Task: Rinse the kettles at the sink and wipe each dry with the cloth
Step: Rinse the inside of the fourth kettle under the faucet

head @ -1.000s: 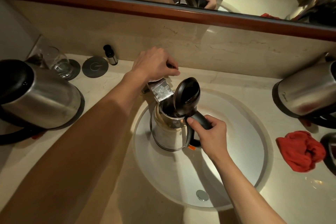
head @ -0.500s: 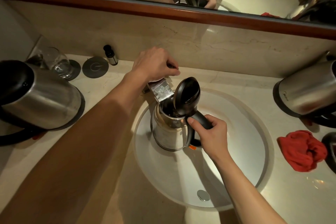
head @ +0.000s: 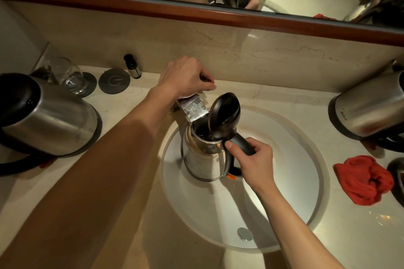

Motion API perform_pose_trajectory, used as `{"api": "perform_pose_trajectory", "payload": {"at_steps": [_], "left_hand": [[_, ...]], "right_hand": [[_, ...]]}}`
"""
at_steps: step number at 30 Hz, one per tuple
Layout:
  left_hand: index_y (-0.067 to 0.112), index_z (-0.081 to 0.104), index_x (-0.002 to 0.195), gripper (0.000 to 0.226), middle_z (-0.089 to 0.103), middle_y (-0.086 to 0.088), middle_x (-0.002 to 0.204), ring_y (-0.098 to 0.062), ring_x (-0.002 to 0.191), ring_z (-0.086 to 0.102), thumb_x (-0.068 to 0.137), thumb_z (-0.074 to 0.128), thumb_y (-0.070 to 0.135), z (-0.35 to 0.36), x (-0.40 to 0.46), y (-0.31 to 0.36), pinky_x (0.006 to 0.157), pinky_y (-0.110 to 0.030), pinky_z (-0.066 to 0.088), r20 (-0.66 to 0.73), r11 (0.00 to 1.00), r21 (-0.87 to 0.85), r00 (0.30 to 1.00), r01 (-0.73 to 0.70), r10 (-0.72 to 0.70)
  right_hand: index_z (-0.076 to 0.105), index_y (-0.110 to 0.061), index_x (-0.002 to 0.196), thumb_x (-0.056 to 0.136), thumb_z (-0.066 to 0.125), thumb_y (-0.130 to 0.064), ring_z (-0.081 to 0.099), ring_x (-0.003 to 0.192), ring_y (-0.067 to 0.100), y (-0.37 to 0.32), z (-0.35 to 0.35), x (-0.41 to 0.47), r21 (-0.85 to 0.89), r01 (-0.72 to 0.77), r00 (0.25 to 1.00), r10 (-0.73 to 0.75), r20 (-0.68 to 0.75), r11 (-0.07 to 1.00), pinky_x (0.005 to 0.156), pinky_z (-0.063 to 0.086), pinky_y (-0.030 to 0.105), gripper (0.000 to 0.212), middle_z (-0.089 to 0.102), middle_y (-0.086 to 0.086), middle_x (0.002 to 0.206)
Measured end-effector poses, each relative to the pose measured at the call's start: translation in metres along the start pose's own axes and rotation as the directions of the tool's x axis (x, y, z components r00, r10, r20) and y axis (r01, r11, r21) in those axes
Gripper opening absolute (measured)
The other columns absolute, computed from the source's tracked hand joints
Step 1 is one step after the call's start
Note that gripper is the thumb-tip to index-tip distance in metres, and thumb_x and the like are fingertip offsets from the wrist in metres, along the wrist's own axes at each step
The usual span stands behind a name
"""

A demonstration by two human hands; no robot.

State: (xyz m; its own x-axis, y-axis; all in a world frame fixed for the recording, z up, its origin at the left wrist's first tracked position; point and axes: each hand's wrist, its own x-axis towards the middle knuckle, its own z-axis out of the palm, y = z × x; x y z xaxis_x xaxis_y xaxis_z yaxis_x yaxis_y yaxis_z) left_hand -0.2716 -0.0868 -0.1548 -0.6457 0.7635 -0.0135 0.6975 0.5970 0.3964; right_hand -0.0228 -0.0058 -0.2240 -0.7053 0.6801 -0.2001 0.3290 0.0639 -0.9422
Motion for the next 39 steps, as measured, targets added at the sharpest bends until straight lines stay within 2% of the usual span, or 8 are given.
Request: {"api": "perform_pose_trajectory", "payload": {"at_steps": [5,9,16,25,29,33,36,39], "left_hand": [[0.036,0.076,0.103,0.024,0.073,0.013,0.103,-0.014,0.099,0.060,0.087,0.068,0.052,0.0000,0.0003,-0.0009,0.076,-0.031,0.034,-0.005,1.000,-0.004,1.000,0.001,-0.001],[0.036,0.076,0.103,0.024,0.073,0.013,0.102,-0.009,0.091,0.054,0.087,0.068,0.052,0.0002,0.0007,-0.0013,0.077,-0.031,0.034,-0.002,1.000,-0.018,1.000,0.004,-0.004],[0.036,0.076,0.104,0.025,0.073,0.014,0.103,-0.006,0.088,0.049,0.087,0.068,0.053,0.0002,0.0019,-0.0016,0.077,-0.031,0.033,0.007,1.000,-0.017,1.000,0.009,-0.008],[0.036,0.076,0.103,0.025,0.073,0.013,0.102,-0.014,0.097,0.061,0.086,0.068,0.054,0.0005,0.0009,-0.0005,0.077,-0.031,0.036,0.011,1.000,-0.001,1.000,0.014,-0.013],[0.036,0.076,0.102,0.025,0.074,0.014,0.100,-0.014,0.096,0.062,0.086,0.068,0.054,0.0003,0.0011,-0.0006,0.076,-0.031,0.036,0.009,1.000,-0.013,1.000,0.017,-0.017],[0.035,0.076,0.104,0.025,0.073,0.014,0.101,-0.009,0.089,0.054,0.087,0.068,0.052,-0.0005,0.0010,-0.0005,0.077,-0.030,0.034,0.003,1.000,-0.016,1.000,0.011,-0.011],[0.035,0.076,0.103,0.025,0.073,0.013,0.101,-0.011,0.091,0.057,0.087,0.068,0.052,0.0008,0.0015,-0.0009,0.076,-0.030,0.035,0.001,1.000,-0.021,1.000,0.007,-0.007],[0.035,0.076,0.103,0.024,0.073,0.013,0.101,-0.009,0.089,0.053,0.087,0.068,0.052,0.0004,0.0015,-0.0006,0.076,-0.031,0.033,0.003,1.000,-0.020,1.000,0.011,-0.011]], "right_hand": [[0.058,-0.009,0.057,0.083,0.086,-0.013,0.039,0.051,0.005,-0.0004,0.0003,-0.0003,-0.001,-0.006,1.000,0.006,-0.005,1.000,0.054,0.034,0.014,0.038,0.046,-0.012,0.049],[0.058,-0.010,0.057,0.083,0.086,-0.013,0.040,0.050,0.004,0.0002,-0.0001,-0.0001,-0.005,-0.005,1.000,0.005,-0.004,1.000,0.053,0.033,0.013,0.038,0.047,-0.013,0.048],[0.062,0.003,0.063,0.083,0.086,-0.014,0.042,0.051,0.004,0.0015,0.0000,0.0009,-0.004,0.004,1.000,-0.004,-0.003,1.000,0.054,0.035,0.013,0.036,0.049,-0.012,0.050],[0.057,-0.013,0.056,0.084,0.085,-0.013,0.040,0.050,0.004,-0.0019,-0.0005,0.0001,-0.006,0.000,1.000,0.000,0.011,1.000,0.053,0.033,0.014,0.040,0.046,-0.014,0.047],[0.059,-0.012,0.057,0.083,0.085,-0.014,0.040,0.051,0.004,-0.0009,-0.0005,0.0000,-0.005,-0.003,1.000,0.003,0.013,1.000,0.054,0.034,0.014,0.038,0.047,-0.014,0.048],[0.060,-0.009,0.058,0.084,0.086,-0.014,0.040,0.050,0.004,-0.0012,-0.0010,-0.0004,-0.004,-0.004,1.000,0.004,0.017,1.000,0.053,0.033,0.013,0.037,0.047,-0.014,0.048],[0.058,-0.012,0.057,0.084,0.085,-0.013,0.041,0.049,0.003,-0.0017,-0.0010,-0.0003,-0.004,0.001,1.000,-0.001,0.016,1.000,0.053,0.034,0.012,0.039,0.047,-0.014,0.047],[0.060,-0.006,0.059,0.084,0.085,-0.014,0.041,0.050,0.003,-0.0018,-0.0006,-0.0004,-0.010,0.004,1.000,-0.004,0.017,1.000,0.053,0.034,0.013,0.037,0.047,-0.013,0.048]]}}
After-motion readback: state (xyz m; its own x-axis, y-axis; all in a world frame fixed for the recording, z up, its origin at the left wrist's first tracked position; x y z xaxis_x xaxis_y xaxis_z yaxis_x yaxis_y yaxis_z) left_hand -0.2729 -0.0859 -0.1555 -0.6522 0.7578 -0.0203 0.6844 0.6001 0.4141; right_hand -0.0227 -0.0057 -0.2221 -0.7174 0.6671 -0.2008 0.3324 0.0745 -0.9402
